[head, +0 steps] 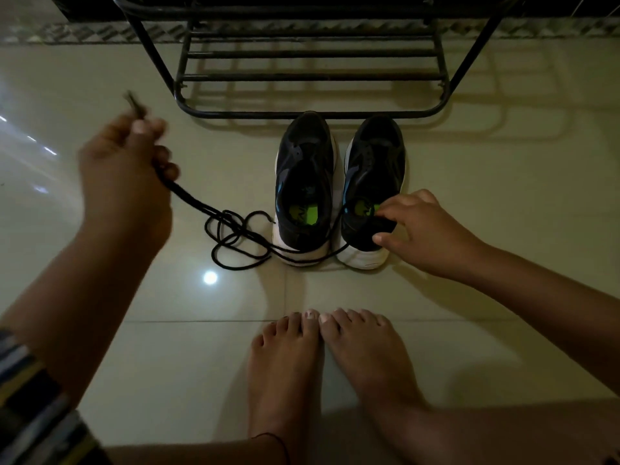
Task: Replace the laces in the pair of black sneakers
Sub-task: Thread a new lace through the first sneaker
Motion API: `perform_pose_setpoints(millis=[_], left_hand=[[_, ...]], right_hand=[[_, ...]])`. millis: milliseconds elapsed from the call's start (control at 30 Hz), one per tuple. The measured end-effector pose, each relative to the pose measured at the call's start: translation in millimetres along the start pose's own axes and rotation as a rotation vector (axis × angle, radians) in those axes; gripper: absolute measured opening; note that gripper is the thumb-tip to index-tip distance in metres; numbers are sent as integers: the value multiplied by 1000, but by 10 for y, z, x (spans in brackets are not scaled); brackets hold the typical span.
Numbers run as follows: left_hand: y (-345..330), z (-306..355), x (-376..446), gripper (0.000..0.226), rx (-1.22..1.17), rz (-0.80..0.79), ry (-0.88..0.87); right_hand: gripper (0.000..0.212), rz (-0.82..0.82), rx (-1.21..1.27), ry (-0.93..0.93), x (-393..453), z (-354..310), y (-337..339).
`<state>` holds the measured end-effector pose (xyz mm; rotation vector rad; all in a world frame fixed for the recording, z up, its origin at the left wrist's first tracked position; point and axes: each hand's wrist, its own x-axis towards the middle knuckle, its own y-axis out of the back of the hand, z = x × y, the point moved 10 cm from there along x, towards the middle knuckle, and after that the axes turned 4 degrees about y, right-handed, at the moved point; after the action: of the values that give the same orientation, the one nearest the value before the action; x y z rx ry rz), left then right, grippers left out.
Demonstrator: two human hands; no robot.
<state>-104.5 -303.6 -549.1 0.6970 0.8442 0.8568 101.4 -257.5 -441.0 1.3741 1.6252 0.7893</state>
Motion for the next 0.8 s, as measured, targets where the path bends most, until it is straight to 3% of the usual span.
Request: perform_pose_setpoints(millis=[33,100,133,200,233,333,400,600,700,800], left_hand=[[-34,0,-86,52,73,20,40],[80,189,-146,53,257,80,-42],[122,224,-105,53,125,36,-45],[535,407,152,46,4,150,-103],[693,510,305,36,-83,78,-67],[1177,692,729,19,-8,27,-74],[1164,754,730,19,77,23,-129],[997,744,521,14,-5,-23,-189],[963,780,473,13,22,-47,-213],[1166,838,502,12,-49,5,-202]], right_hand=[[41,8,-7,24,13,-45,6],[37,-7,3,50,33,-99,-28],[33,-22,17,50,35,-103,-51],[27,-41,34,45,36,-96,-74],[24,-46,34,43,34,-92,-69],[23,-66,30,44,12,-85,-57],[24,-97,32,52,-23,-90,-66],[31,-229,22,63,-116,-111,-139],[49,-156,93,9,-77,-135,-83],[36,27,71,39,18,-191,79]])
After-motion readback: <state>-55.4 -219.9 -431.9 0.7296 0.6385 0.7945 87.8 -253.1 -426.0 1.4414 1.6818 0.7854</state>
